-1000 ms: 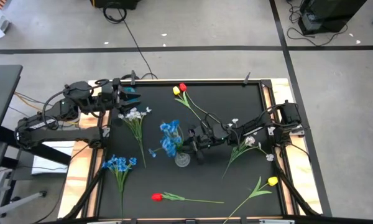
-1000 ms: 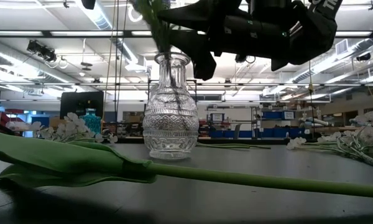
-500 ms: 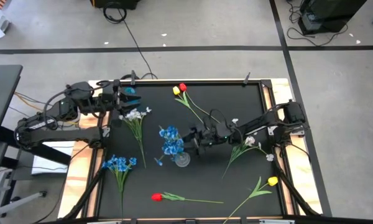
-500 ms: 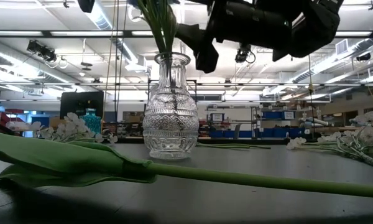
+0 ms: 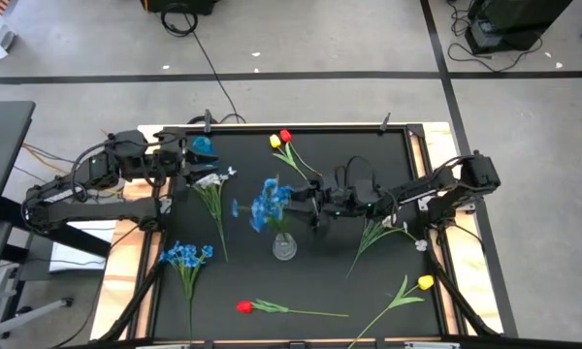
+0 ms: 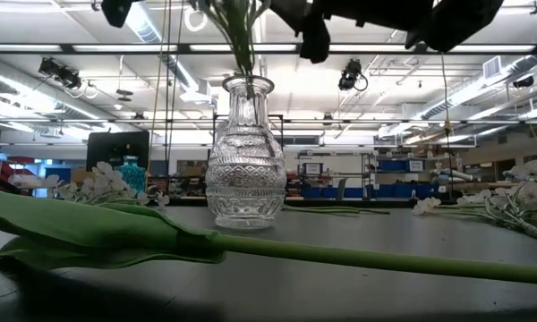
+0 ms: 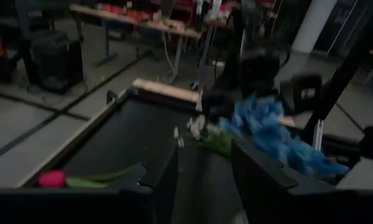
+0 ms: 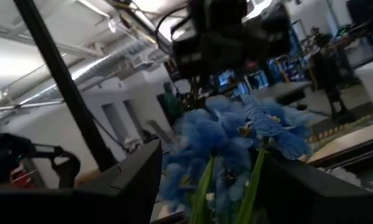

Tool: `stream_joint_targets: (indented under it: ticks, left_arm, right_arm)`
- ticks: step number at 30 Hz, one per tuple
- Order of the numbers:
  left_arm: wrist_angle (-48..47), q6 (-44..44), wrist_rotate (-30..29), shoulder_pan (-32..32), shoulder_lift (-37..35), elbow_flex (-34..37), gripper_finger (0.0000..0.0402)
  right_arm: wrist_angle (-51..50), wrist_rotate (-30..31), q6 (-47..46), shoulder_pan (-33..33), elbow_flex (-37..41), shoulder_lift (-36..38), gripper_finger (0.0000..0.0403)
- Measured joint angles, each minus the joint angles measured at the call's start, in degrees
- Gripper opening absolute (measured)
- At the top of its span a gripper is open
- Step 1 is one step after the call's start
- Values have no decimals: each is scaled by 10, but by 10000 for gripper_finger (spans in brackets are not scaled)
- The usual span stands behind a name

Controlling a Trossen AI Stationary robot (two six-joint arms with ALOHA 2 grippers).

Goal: Sort flowers into vase by color
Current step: Put the right blue flower into the blue vase

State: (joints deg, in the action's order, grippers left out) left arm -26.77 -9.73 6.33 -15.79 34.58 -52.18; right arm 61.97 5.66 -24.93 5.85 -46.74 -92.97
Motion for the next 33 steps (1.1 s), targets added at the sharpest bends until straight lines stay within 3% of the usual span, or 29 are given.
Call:
stream_joint_targets:
  ticks: [5,12,17,23,27,33]
  left_arm:
    - [-55,2,0,0,-19,0,153]
    - [-57,10,0,0,-32,0,153]
    - [-64,1,5,0,-33,0,153]
    - [-63,-19,9,0,-33,0,153]
    - [-62,-18,9,0,-32,0,153]
    - [-22,-8,-11,0,-31,0,153]
  right_arm:
    - [-20,11,-1,8,-1,14,247]
    - [-196,7,-24,56,0,13,247]
    - [-209,-5,-41,70,0,13,247]
    - [-250,-65,-110,66,0,13,247]
    - [-314,-42,-197,40,0,35,247]
    - [-443,-133,-223,3,0,99,247]
